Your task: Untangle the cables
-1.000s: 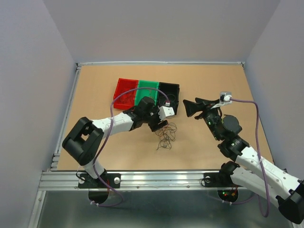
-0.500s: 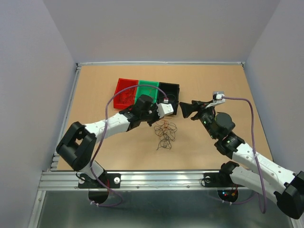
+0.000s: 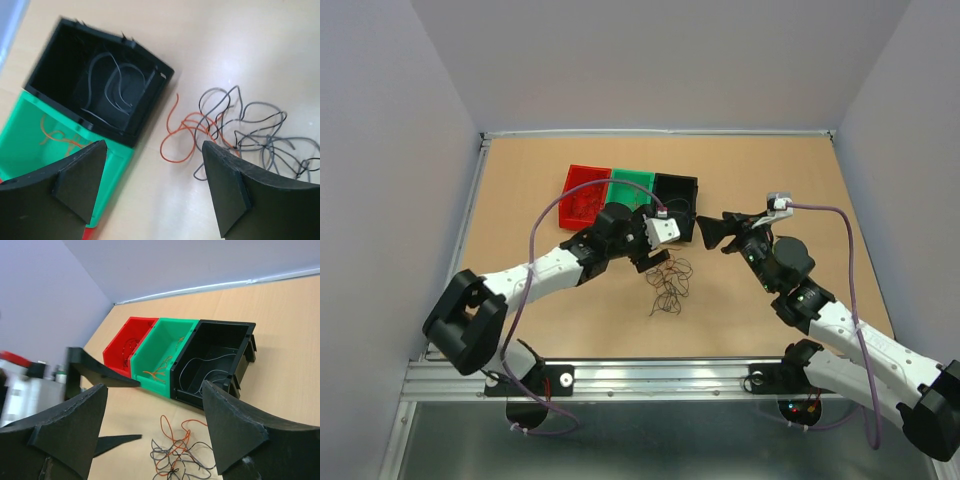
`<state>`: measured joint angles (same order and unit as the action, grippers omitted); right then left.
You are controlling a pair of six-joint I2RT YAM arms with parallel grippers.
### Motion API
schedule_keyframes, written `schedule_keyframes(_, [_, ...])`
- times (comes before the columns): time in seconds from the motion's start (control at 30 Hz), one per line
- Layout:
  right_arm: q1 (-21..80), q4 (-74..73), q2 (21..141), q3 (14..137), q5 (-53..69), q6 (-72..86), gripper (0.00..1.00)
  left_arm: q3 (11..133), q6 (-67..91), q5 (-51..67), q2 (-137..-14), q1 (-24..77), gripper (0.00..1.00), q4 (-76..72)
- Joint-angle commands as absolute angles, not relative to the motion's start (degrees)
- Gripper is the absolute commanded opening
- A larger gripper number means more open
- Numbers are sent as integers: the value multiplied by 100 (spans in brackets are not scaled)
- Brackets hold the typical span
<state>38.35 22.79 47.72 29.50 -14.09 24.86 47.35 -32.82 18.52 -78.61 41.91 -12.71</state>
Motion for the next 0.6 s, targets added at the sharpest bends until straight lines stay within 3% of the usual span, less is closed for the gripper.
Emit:
schedule_keyframes(0.0, [3858,2496,4685,2962,-1389,2443,82,4921,-3305,1495,-8471,4201,89,-1389])
schedule_keyframes(0.13, [3858,2496,4649,2953,-1371,2435,82,5290,-3261,1169,-9095,4201,89,-1328])
schedule_keyframes(0.2, [3858,2487,4632,2953,-1371,2426,82,5422,-3269,1230,-9438,4219,83,-1135])
schedule_keyframes(0.33, [3858,2496,4614,2944,-1371,2426,82,5800,-3261,1275,-9730,4228,0,-712])
schedule_keyframes(0.57, [3858,2496,4710,2979,-1292,2417,82,4387,-3077,1301,-7458,4166,0,-2143])
